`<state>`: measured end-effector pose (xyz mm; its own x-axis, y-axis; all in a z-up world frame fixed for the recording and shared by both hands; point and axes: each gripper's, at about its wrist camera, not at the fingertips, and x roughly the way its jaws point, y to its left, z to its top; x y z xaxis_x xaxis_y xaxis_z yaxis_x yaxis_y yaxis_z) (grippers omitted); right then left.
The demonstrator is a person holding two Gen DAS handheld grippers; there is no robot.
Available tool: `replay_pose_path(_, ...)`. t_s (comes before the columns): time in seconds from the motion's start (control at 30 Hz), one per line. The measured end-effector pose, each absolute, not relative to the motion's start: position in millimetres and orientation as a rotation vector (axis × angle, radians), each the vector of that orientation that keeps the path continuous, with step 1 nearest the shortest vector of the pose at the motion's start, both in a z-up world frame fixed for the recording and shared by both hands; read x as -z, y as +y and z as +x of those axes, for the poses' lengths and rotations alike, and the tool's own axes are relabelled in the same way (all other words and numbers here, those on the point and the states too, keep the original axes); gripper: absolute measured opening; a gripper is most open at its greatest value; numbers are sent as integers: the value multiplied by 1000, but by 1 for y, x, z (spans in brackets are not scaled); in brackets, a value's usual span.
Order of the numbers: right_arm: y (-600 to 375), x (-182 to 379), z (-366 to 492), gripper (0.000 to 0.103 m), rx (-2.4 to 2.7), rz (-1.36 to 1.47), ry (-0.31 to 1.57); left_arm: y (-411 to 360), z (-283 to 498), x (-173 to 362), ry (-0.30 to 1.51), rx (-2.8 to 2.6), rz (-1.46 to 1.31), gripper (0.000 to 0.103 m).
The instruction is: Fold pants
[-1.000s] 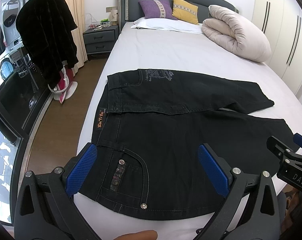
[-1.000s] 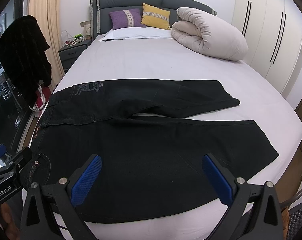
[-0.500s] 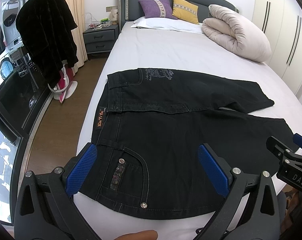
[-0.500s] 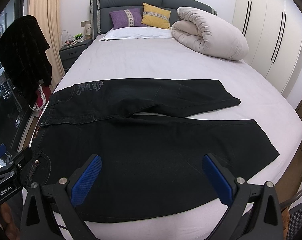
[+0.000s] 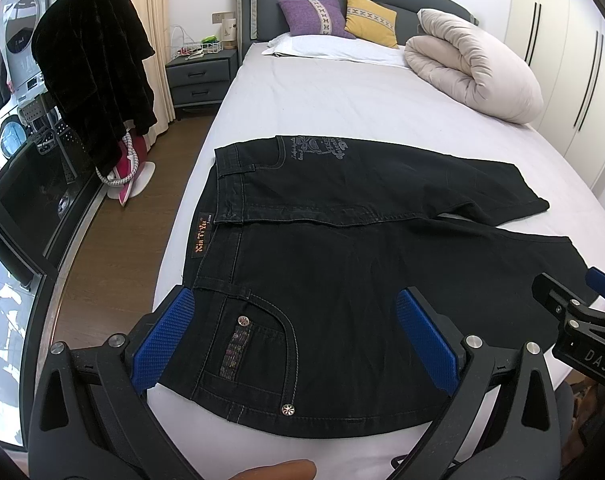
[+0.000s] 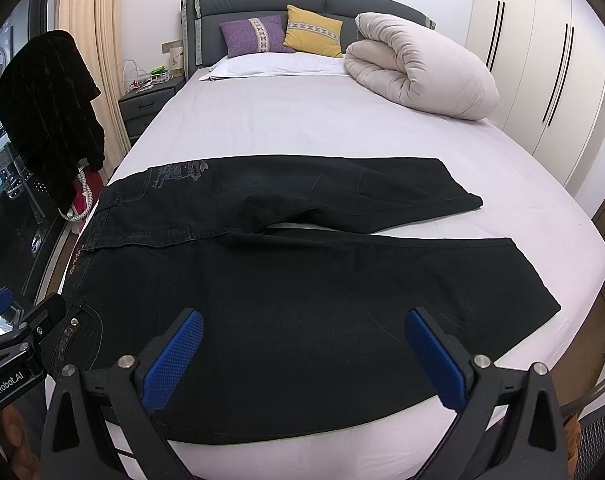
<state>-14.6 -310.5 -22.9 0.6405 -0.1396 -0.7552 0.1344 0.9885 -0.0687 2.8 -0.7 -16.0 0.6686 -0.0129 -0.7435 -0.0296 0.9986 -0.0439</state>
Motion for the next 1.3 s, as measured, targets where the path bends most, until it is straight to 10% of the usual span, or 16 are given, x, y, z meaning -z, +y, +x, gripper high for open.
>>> replay_pose_path(1.3, -324, 42, -8, 103, 79, 105, 911, 11, 12, 37, 915, 161, -156, 103)
